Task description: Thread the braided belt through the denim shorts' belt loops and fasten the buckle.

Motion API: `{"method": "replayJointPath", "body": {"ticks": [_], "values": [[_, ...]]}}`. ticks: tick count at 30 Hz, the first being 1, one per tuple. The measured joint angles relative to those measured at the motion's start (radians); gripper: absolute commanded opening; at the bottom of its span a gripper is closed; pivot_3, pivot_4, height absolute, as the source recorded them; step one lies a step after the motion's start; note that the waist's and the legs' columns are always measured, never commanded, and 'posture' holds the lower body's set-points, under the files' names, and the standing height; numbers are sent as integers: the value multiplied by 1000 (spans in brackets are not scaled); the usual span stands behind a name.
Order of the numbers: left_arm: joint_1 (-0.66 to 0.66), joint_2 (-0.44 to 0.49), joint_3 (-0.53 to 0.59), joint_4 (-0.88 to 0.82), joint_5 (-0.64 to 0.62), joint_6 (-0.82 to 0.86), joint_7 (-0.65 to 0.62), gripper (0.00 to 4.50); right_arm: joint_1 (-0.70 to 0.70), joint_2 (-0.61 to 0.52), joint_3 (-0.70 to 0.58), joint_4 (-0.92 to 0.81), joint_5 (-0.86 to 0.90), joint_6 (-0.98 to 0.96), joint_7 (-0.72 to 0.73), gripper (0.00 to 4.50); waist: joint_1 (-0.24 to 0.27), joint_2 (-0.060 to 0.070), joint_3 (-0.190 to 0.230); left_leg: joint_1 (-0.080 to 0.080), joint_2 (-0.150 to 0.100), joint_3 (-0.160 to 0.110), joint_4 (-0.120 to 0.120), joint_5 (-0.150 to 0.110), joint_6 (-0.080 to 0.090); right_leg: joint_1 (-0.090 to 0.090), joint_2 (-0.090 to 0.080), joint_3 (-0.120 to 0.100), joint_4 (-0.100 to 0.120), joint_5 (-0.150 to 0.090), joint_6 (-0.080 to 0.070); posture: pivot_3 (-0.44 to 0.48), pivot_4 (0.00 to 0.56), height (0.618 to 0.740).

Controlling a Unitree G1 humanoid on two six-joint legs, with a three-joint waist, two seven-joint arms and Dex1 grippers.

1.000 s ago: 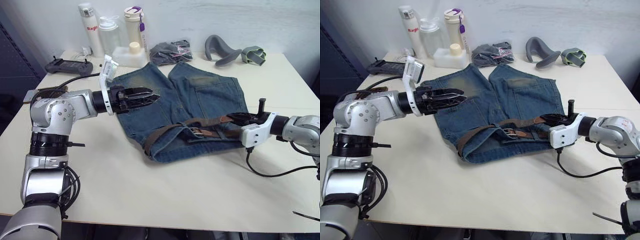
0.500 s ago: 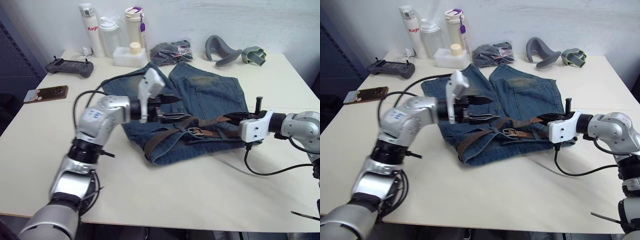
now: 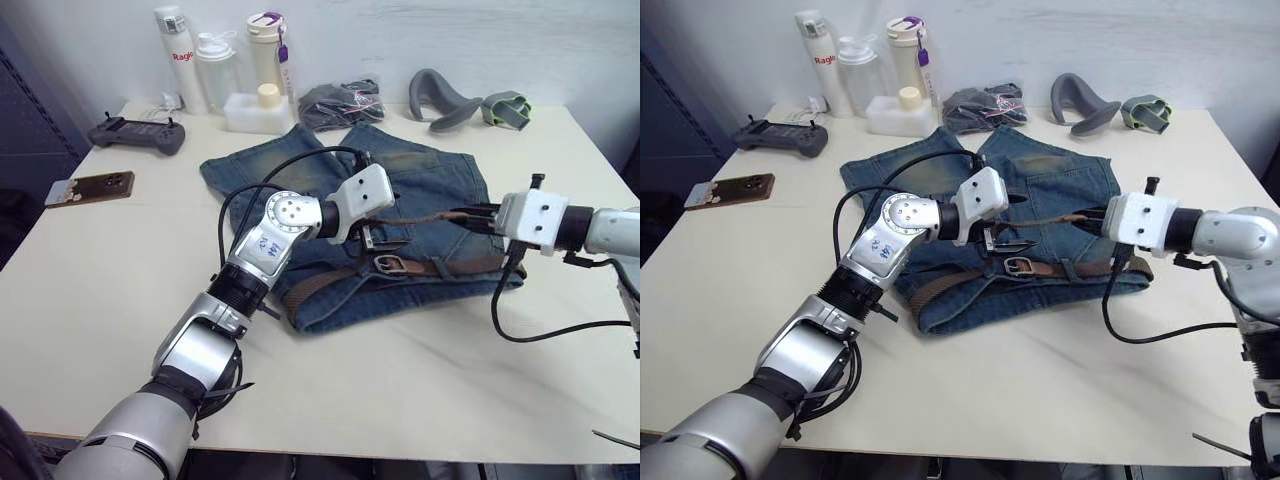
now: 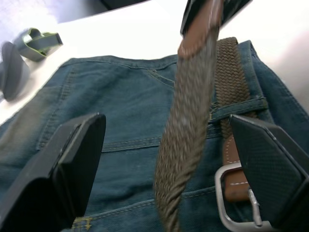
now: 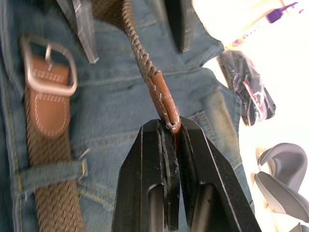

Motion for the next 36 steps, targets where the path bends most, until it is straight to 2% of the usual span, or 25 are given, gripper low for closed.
{"method": "replayJointPath", "body": {"ticks": [2,5,13,17,22,24,26,27,28,33,36], "values": [[0,-9,6,14,6,-26,-9,4460,3,0,-14,-29,7,42,3,0,10,0,0,0,0,0,-1,0,0,0,0,0,-2,1,2,0,150,631],[0,-25,20,32,6,-34,-21,3678,3,0,-20,-52,18,83,4,0,16,0,0,0,0,0,-2,1,-1,0,0,-1,-3,1,3,0,150,631],[-6,-60,75,30,-1,-34,-56,58,3,3,-23,-59,17,114,4,0,23,0,0,0,0,0,-4,1,-1,1,0,-2,-5,2,4,0,150,631],[-5,-57,75,29,3,-34,-66,58,2,7,-23,-63,19,132,3,0,23,0,0,0,0,-1,-4,1,-1,1,0,-2,-5,2,4,0,150,631],[4,-44,90,27,3,-16,-60,0,8,25,-60,-75,51,241,-11,2152,23,-1,0,1,0,-1,-4,1,-1,1,-1,-2,-5,3,5,0,150,631],[10,-13,91,23,21,4,-47,0,52,19,-83,-120,61,279,-11,3275,24,-1,0,1,0,-1,-5,2,-2,1,-1,-2,-5,3,5,0,150,631],[20,27,82,2,63,11,-33,0,116,20,-98,-174,67,312,-22,3992,24,-1,0,1,0,-1,-6,2,-2,1,-1,-2,-5,3,5,0,150,631],[29,47,80,-13,79,13,-31,0,147,25,-97,-197,67,324,-26,4211,24,-1,0,1,0,-1,-6,2,-2,1,-1,-3,-5,3,5,0,150,631],[36,61,77,-28,94,22,-28,0,181,38,-97,-219,55,325,-43,4391,24,-1,0,1,0,-1,-6,2,-2,1,-1,-2,-6,3,5,0,150,631],[67,104,47,-85,160,48,-28,0,336,129,-48,-286,-43,293,-141,4391,26,-1,0,1,-1,-1,-6,3,-2,1,-1,-1,-5,3,6,0,150,631],[72,110,47,-87,171,55,-28,0,359,152,-31,-286,-102,250,-182,4391,26,0,0,2,-1,-1,-6,3,-2,2,-1,-1,-5,4,7,0,150,631]]}}
